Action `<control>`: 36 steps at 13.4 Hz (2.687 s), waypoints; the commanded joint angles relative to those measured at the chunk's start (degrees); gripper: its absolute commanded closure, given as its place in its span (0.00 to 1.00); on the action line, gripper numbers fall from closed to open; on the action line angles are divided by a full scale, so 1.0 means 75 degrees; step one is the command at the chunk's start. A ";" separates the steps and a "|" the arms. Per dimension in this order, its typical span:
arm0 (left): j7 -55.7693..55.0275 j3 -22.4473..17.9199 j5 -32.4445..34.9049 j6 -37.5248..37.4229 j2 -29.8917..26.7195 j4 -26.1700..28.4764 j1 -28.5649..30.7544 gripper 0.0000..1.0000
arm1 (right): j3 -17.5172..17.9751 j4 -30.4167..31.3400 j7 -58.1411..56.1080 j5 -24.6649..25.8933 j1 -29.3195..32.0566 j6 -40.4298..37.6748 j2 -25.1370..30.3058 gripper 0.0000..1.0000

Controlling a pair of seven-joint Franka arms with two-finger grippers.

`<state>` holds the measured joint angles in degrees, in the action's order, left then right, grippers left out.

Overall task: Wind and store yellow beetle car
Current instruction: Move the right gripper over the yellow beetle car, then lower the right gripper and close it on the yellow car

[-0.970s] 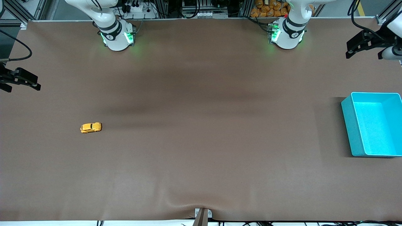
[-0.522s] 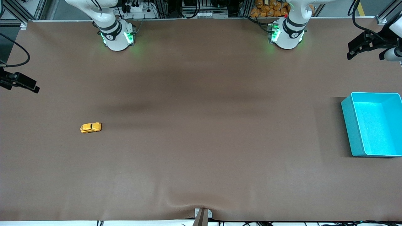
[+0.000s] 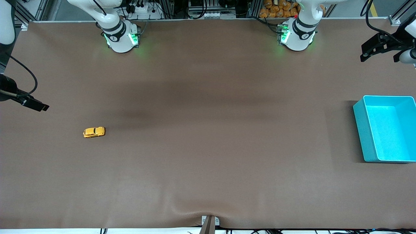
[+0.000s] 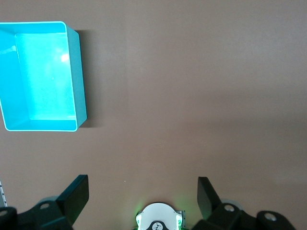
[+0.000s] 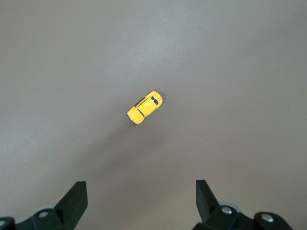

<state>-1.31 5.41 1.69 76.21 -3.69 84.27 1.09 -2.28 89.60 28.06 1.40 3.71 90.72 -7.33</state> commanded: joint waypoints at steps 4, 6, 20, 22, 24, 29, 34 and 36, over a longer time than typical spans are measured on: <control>-0.0025 0.0040 0.0174 0.0034 -0.0012 -0.0021 0.0031 0.00 | 0.0046 0.0322 0.2699 -0.0443 0.0138 0.0898 -0.0394 0.00; -0.0025 0.0040 0.0174 0.0034 -0.0012 -0.0021 0.0078 0.00 | 0.0058 0.0394 0.3648 -0.0479 0.0138 0.1156 -0.0557 0.00; 0.0045 0.0040 0.0174 0.0034 -0.0012 -0.0009 0.0218 0.00 | 0.0034 0.1727 0.7392 -0.0445 0.0126 0.3603 -0.1929 0.00; 0.0046 0.0040 0.0174 0.0034 -0.0012 -0.0009 0.0219 0.00 | 0.0034 0.2127 0.7392 -0.0445 0.0138 0.4225 -0.1929 0.00; 0.0046 0.0040 0.0174 0.0034 -0.0012 0.0002 0.0219 0.00 | 0.0046 0.2408 0.7392 -0.0445 0.0243 0.4519 -0.1929 0.00; 0.0046 0.0040 0.0174 0.0034 -0.0012 0.0002 0.0230 0.00 | 0.0023 0.3649 0.7345 -0.0398 0.0325 0.6100 -0.1906 0.00; 0.0046 0.0040 0.0174 0.0034 -0.0012 0.0002 0.0242 0.00 | 0.0034 0.4259 0.7357 -0.0398 0.0465 0.7177 -0.1987 0.00; 0.0046 0.0040 0.0174 0.0034 -0.0012 0.0014 0.0301 0.00 | 0.0034 0.4285 0.7310 -0.0386 0.0443 0.7403 -0.2197 0.00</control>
<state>-1.31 5.36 1.69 76.21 -3.67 84.40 2.68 -2.64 120.55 82.71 -1.54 6.21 144.17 -23.12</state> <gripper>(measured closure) 0.000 0.000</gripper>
